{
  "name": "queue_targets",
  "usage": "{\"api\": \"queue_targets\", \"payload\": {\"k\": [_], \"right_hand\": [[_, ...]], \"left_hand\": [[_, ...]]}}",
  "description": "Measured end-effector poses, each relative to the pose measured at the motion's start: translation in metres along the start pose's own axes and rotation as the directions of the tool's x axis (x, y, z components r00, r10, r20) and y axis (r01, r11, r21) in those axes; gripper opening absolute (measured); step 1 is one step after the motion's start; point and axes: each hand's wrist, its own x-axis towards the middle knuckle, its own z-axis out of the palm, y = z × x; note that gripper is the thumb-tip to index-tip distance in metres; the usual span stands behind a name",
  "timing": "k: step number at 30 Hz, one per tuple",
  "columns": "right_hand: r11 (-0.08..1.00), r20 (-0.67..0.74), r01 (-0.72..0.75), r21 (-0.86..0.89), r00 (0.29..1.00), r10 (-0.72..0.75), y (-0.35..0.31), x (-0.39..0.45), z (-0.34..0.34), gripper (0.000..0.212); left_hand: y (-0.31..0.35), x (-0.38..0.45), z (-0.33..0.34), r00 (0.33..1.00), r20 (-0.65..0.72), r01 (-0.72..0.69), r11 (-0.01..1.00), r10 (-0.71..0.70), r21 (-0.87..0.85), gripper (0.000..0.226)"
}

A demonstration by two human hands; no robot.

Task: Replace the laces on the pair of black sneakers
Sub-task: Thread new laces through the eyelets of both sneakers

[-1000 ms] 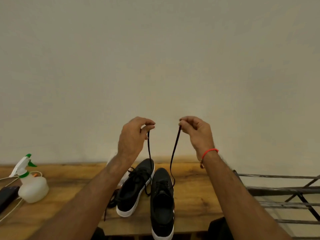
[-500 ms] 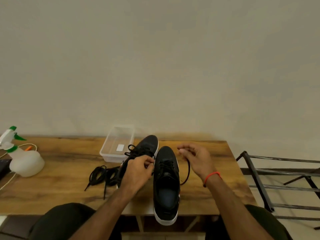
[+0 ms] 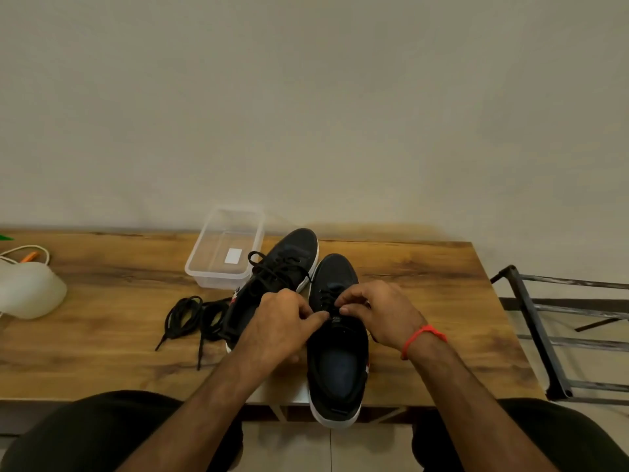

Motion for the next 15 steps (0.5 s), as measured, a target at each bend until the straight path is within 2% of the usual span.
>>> {"api": "queue_targets", "payload": {"k": [5, 10, 15], "right_hand": [[0.998, 0.0, 0.03, -0.056, 1.0, -0.03, -0.002, -0.003, 0.003, 0.013], [0.993, -0.029, 0.042, -0.107, 0.999, -0.046, -0.008, -0.005, 0.013, 0.006], [0.974, -0.001, 0.071, -0.213, 0.997, -0.073, -0.016, -0.007, 0.021, 0.014]], "left_hand": [[-0.003, 0.0, -0.005, 0.994, 0.104, 0.056, 0.988, -0.041, -0.145, 0.019], [-0.012, 0.007, -0.006, 0.972, 0.214, 0.163, 0.934, -0.097, -0.319, 0.019], [-0.012, 0.007, -0.009, 0.961, 0.263, 0.182, 0.915, -0.088, -0.359, 0.02]]}}
